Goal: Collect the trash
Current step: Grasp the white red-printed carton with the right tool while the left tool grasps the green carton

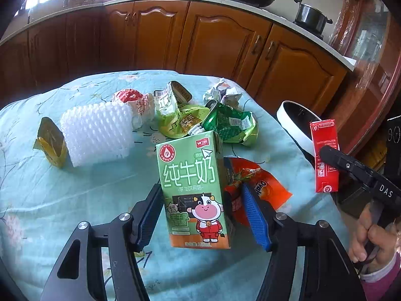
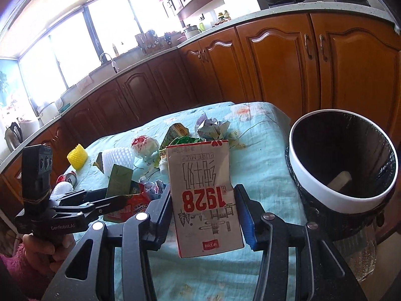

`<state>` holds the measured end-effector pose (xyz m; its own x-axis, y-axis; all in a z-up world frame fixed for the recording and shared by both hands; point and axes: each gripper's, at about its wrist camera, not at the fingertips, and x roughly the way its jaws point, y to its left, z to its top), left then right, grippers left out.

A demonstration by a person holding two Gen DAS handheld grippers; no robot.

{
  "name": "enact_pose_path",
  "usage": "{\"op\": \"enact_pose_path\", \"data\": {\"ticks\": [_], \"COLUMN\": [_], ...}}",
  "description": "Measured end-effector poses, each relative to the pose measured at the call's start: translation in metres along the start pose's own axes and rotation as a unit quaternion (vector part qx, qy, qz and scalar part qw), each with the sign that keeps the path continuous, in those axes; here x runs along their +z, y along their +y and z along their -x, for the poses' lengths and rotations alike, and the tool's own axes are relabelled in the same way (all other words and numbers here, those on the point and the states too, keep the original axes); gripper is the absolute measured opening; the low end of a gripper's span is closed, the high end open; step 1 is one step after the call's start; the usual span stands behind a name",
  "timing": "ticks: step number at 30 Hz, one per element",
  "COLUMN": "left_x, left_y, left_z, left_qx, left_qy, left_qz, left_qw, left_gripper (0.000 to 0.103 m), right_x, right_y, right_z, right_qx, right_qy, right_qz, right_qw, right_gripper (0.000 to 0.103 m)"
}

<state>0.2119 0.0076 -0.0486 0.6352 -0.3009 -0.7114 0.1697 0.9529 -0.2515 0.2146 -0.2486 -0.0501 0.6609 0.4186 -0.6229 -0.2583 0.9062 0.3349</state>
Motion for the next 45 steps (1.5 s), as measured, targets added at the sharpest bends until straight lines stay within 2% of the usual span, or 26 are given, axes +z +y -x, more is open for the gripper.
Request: {"op": "enact_pose_path", "data": {"ticks": [4, 10, 18, 24, 26, 27, 28, 30, 33, 36, 40, 45], "left_x": [0.001, -0.004, -0.014, -0.013, -0.010, -0.009, -0.009, -0.010, -0.017, -0.021, -0.022, -0.019], "left_y": [0.004, 0.013, 0.033, 0.025, 0.019, 0.017, 0.016, 0.017, 0.021, 0.027, 0.032, 0.029], "left_z": [0.000, 0.006, 0.011, 0.013, 0.008, 0.007, 0.004, 0.000, -0.001, -0.001, 0.011, 0.043], "left_qx": [0.000, -0.002, 0.000, 0.005, 0.018, 0.024, 0.028, 0.021, 0.019, 0.014, 0.014, 0.020], "left_qy": [-0.003, 0.000, 0.008, 0.000, -0.004, -0.007, -0.004, 0.007, 0.015, 0.016, -0.003, -0.047], "left_qz": [0.007, 0.017, 0.041, 0.028, 0.016, 0.010, 0.006, 0.004, 0.001, 0.003, 0.007, -0.001], "left_qw": [1.0000, 0.9999, 0.9991, 0.9996, 0.9997, 0.9996, 0.9996, 0.9997, 0.9997, 0.9998, 0.9999, 0.9987], "left_gripper": [0.062, 0.073, 0.074, 0.073, 0.071, 0.067, 0.058, 0.046, 0.046, 0.031, 0.030, 0.030], "right_x": [-0.002, -0.002, -0.004, -0.009, -0.010, -0.010, -0.010, -0.010, -0.010, -0.010, -0.012, -0.012], "right_y": [0.001, 0.004, 0.003, 0.005, 0.006, 0.007, 0.008, 0.008, 0.007, 0.007, 0.009, 0.011], "right_z": [0.002, 0.002, 0.005, 0.006, 0.007, 0.007, 0.009, 0.011, 0.015, 0.013, 0.010, 0.011], "right_qx": [0.001, 0.003, 0.004, 0.005, 0.005, 0.005, 0.005, 0.003, 0.002, -0.002, -0.002, -0.008], "right_qy": [-0.001, -0.002, -0.002, 0.000, 0.001, 0.001, 0.000, -0.002, -0.006, -0.005, -0.002, -0.005], "right_qz": [-0.002, -0.001, -0.008, -0.011, -0.010, -0.009, -0.009, -0.009, -0.012, -0.015, -0.015, -0.013], "right_qw": [1.000, 1.000, 1.000, 1.000, 1.000, 1.000, 1.000, 1.000, 1.000, 1.000, 1.000, 1.000], "right_gripper": [0.048, 0.048, 0.048, 0.048, 0.048, 0.048, 0.048, 0.048, 0.048, 0.048, 0.047, 0.047]}}
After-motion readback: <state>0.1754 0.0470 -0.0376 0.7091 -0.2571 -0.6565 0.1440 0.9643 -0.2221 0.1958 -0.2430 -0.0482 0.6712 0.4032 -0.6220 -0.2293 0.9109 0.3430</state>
